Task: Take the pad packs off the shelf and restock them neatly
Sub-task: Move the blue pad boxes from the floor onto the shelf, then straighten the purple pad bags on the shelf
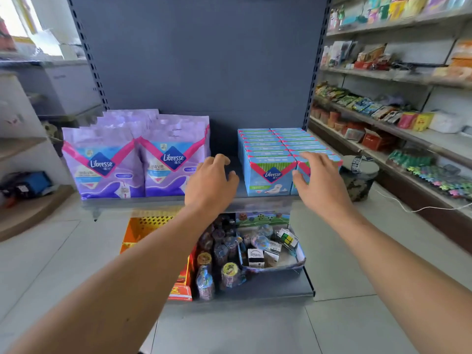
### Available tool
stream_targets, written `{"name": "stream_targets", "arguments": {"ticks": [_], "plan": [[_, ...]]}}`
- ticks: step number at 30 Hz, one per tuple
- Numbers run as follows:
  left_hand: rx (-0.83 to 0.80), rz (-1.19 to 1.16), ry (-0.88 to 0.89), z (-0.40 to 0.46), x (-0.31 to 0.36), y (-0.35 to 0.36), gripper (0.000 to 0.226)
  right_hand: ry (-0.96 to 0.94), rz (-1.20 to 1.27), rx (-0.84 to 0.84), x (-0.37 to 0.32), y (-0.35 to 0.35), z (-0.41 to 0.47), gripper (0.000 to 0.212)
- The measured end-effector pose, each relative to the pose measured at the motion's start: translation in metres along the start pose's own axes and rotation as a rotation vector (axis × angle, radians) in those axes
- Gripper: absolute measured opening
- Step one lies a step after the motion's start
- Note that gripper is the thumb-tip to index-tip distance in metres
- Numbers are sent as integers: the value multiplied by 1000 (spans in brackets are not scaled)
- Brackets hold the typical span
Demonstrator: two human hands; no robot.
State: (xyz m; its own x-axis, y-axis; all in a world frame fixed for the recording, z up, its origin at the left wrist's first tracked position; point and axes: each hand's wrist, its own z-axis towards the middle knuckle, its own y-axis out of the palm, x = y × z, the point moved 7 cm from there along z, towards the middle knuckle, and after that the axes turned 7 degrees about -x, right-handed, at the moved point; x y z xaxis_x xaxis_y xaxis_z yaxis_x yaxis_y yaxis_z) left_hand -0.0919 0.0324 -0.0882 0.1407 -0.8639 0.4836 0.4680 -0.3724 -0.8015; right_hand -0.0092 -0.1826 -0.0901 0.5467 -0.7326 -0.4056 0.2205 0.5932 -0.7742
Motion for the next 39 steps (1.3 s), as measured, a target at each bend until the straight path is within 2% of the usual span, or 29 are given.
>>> {"name": "stream_targets", "arguments": {"ticks": [4, 8, 13, 18, 26, 31, 34, 37, 39], "plan": [[-2, 104, 69, -4, -11, -35, 33, -112, 97, -104, -52, 11, 6, 35], [-6, 150, 77, 19, -27, -45, 31, -170, 194, -106, -77, 28, 30, 31], [29, 228, 135, 77, -40, -42, 34, -201, 261, -140, -85, 59, 104, 28], [48, 258, 135, 160, -65, -51, 35, -124, 199, -261, -75, 108, 202, 29], [-125, 307, 70, 253, -108, -51, 32, 23, 156, -446, -76, 196, 288, 28], [-308, 320, 88, 287, -125, -30, 44, 71, 272, -540, -75, 232, 309, 35], [-378, 345, 68, 303, -127, -17, 33, 40, 382, -631, -78, 251, 306, 31], [-395, 372, 66, 314, -131, -10, 20, 28, 414, -651, -79, 261, 305, 31], [-408, 448, 124, 317, -137, -6, 23, 44, 428, -649, -77, 264, 306, 26]]}}
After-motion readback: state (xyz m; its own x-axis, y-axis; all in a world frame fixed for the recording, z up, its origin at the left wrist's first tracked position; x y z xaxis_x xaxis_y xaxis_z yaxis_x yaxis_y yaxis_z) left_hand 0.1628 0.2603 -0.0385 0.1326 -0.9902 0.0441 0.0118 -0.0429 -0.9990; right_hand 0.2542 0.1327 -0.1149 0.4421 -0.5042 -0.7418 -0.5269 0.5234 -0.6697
